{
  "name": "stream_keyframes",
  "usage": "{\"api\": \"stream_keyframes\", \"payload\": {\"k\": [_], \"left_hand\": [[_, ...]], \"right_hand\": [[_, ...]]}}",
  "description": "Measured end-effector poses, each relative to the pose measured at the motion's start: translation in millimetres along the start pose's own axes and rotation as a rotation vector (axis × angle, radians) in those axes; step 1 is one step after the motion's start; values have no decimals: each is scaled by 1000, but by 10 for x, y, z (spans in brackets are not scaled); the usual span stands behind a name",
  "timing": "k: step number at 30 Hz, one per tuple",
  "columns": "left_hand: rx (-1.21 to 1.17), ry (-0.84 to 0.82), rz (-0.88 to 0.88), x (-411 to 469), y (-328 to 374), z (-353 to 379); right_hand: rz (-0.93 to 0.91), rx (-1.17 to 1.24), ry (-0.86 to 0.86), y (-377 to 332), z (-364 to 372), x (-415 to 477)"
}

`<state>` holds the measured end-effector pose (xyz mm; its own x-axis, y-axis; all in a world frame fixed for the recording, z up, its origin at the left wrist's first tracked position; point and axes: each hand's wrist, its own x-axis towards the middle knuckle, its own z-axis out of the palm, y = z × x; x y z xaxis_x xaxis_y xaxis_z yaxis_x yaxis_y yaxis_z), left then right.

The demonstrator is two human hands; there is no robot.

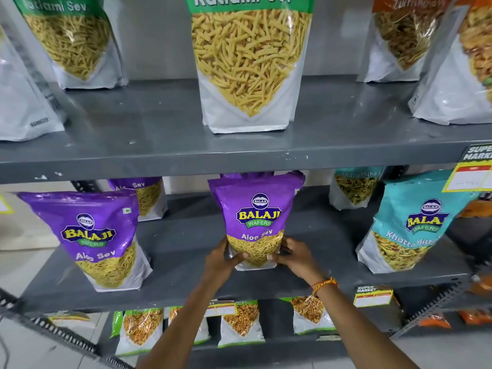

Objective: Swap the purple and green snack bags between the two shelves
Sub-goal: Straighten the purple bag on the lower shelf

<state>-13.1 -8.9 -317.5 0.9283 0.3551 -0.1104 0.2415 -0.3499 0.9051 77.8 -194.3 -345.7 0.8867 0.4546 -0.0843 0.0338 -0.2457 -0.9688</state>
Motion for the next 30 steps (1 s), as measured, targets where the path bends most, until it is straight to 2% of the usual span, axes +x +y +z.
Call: {"api": "stream_keyframes", "payload": {"k": [12, 30], "left_hand": [[11, 46, 38, -249, -52, 19], [-24, 51, -9, -265, -64, 72]], "right_hand": [[19, -47, 57, 37, 101, -242], [10, -136, 79, 30, 103, -247]]}}
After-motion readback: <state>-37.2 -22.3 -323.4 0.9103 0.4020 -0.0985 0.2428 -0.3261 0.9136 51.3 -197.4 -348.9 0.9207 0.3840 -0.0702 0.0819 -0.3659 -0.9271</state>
